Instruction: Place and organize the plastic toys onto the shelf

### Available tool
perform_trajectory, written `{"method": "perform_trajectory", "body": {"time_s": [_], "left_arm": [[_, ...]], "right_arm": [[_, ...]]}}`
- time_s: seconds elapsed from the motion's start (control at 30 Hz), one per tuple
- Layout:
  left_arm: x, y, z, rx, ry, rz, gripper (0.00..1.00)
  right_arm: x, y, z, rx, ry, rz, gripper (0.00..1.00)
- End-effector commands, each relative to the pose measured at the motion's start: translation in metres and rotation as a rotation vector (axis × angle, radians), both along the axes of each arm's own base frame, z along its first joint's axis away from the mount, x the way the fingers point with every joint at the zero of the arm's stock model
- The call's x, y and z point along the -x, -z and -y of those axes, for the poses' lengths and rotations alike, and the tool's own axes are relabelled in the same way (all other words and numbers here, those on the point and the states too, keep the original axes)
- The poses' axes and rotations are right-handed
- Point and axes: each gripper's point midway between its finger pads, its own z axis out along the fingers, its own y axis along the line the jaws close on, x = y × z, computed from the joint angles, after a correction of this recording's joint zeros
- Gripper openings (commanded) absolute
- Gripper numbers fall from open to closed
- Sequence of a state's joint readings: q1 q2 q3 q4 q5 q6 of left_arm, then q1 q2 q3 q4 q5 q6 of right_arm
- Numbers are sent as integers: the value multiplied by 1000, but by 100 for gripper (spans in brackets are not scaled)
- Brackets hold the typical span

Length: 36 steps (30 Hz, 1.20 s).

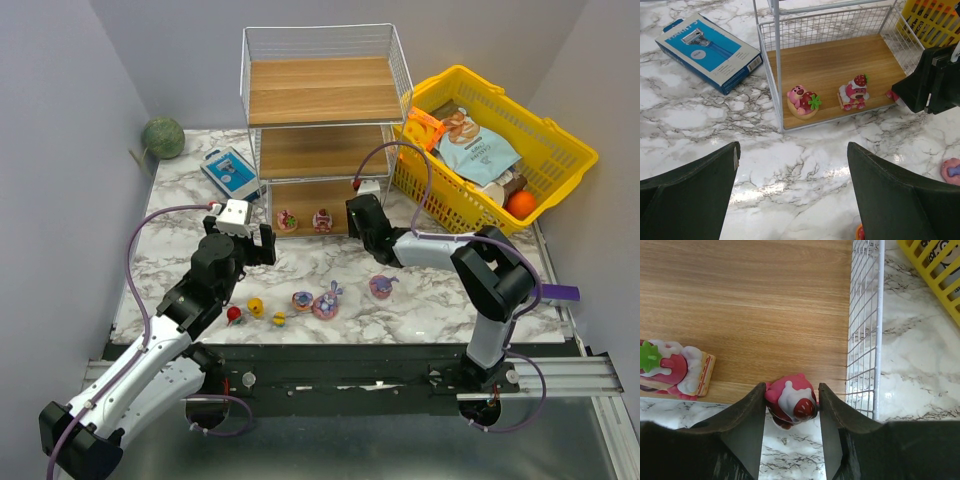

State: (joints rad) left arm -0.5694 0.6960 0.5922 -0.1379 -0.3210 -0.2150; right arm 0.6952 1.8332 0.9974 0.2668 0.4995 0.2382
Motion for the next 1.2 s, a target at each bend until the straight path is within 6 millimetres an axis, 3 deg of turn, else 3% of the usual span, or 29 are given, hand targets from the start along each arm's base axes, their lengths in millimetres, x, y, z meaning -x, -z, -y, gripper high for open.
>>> {"method": "perform_trajectory", "body": {"time_s": [0.0,0.17,0.33,0.67,1.17], "left_arm": [[2,6,1,7,9,-16,96],[2,8,1,4,9,-20,96],[2,7,0,6,8,-17,96],[2,9,0,8,3,-22,96],[2,11,0,7,4,-28,96]], "right_arm": [[-11,-4,-3,-22,-7,22,28],[-14,-21,-9,-56,-39,74,28],[-21,-26,-12,-42,-41,92,27],[-25,-2,-9,-10,6,48,29],[-24,4,1,-4,72,27,55]]}}
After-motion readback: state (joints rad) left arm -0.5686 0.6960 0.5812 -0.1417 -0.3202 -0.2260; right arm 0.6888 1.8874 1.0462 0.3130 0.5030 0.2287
